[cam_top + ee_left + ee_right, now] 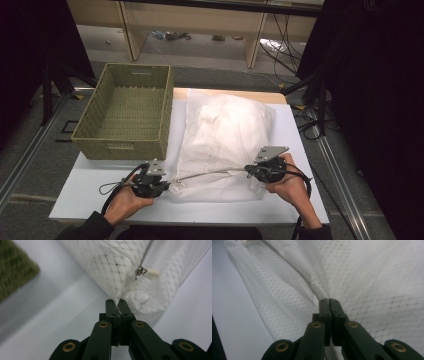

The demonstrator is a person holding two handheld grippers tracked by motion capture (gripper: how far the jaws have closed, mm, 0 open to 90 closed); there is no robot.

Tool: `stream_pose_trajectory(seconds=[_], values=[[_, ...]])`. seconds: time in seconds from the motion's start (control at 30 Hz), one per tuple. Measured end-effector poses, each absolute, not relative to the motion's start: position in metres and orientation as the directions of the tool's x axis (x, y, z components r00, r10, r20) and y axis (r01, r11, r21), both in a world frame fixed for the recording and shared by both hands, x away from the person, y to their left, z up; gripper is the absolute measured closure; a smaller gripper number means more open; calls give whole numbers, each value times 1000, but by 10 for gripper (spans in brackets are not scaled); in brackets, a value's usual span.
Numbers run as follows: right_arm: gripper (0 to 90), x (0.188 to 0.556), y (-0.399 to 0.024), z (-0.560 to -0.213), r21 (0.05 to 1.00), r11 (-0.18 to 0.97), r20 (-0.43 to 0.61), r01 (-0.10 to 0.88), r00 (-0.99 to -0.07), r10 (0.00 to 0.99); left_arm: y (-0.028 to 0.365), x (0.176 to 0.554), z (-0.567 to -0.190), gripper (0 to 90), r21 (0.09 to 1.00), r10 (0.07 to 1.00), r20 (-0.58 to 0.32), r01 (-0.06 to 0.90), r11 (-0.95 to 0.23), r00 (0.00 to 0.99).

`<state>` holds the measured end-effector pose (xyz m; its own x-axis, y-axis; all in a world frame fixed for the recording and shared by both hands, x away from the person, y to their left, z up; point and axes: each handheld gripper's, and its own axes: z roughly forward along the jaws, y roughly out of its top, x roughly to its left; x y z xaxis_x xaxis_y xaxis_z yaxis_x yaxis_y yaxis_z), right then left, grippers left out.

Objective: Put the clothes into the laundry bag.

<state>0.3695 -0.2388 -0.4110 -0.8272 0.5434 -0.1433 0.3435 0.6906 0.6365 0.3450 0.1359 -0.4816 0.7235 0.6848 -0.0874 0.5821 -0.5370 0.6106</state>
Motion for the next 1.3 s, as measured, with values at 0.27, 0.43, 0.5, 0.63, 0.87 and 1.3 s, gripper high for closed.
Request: stream_pose_trajectory(seconds=[0.27, 0.43, 0.5, 0.63, 0.87, 1.3], values=[[893, 373, -233, -437, 547, 725, -96, 419, -829, 551, 135, 344, -481, 882, 606, 669, -82, 570, -554, 738], [734, 360, -246, -422, 631, 666, -121, 397, -798, 591, 139, 342, -475, 873, 606, 670, -69, 565, -560, 739], [712, 349, -250, -417, 635, 672, -137, 382, -800, 584, 140, 338, -472, 863, 618, 676, -39, 550, -563, 736], [639, 323, -258, -418, 633, 672, -131, 384, -803, 582, 138, 328, -459, 802, 665, 690, -10, 520, -536, 724], [508, 319, -245, -442, 573, 689, -132, 444, -780, 612, 110, 330, -462, 396, 660, 710, -95, 578, -480, 698], [900, 326, -282, -448, 499, 733, -180, 462, -772, 609, 125, 341, -471, 762, 662, 699, -157, 600, -450, 697]])
